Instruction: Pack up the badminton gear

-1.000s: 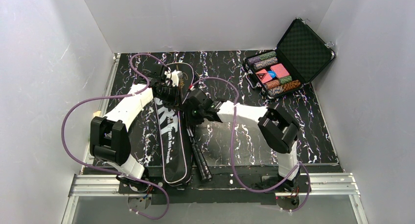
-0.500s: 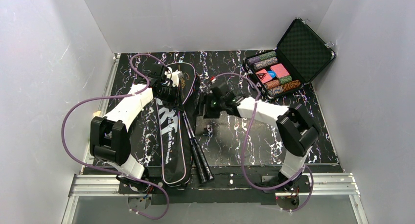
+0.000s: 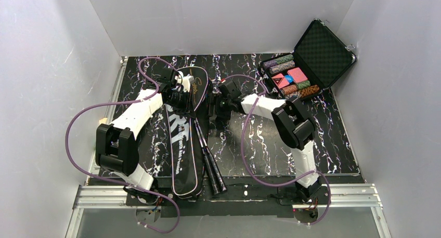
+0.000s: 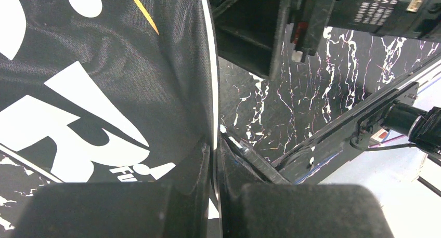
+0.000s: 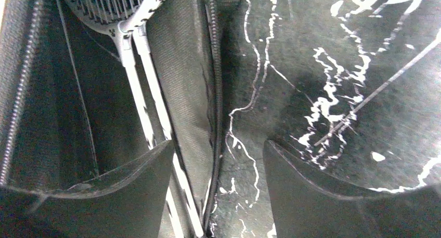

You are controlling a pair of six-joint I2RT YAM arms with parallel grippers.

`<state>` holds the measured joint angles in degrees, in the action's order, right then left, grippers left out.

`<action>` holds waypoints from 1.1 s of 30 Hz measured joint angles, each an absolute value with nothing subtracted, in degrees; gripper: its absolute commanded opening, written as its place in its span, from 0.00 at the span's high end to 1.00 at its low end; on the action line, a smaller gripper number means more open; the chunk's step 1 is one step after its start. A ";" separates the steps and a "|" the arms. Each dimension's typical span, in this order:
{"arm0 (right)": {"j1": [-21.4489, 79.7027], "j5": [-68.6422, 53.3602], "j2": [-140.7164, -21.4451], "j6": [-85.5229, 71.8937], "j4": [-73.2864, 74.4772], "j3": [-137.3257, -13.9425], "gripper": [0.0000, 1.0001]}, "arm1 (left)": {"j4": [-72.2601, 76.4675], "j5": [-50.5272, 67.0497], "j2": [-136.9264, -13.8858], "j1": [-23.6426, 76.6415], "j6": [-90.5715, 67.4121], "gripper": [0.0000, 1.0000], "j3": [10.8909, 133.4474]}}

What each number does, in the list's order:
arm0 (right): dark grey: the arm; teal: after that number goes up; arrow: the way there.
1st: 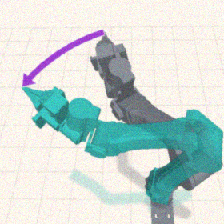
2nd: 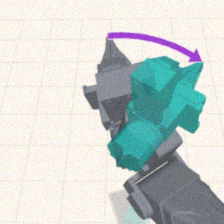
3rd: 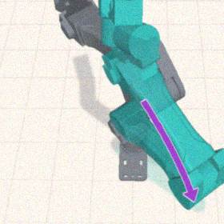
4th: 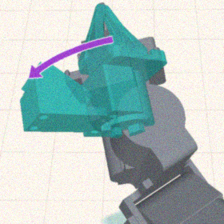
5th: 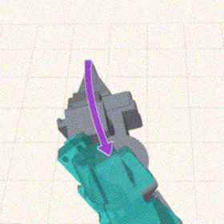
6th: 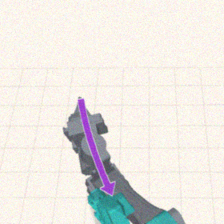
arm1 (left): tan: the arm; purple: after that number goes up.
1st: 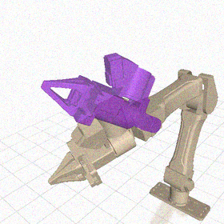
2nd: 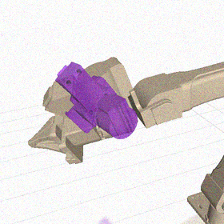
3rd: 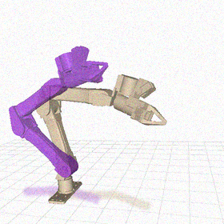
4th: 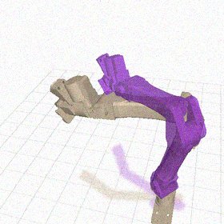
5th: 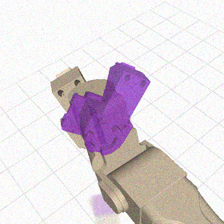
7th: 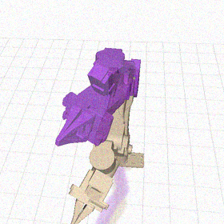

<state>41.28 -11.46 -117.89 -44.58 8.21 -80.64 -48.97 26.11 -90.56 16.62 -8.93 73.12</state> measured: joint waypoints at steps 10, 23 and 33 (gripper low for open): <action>41.45 -13.04 -121.97 -43.42 9.89 -86.15 0.39 | -48.99 26.30 -90.56 16.62 -8.99 1.00 73.12; 41.80 -14.31 -125.21 -41.78 9.28 -88.20 0.99 | -49.06 26.55 -90.56 16.62 -8.95 1.00 73.12; 41.74 -14.98 -117.93 -42.54 5.56 -79.75 0.99 | -49.98 28.40 -90.56 17.15 -8.03 0.83 72.55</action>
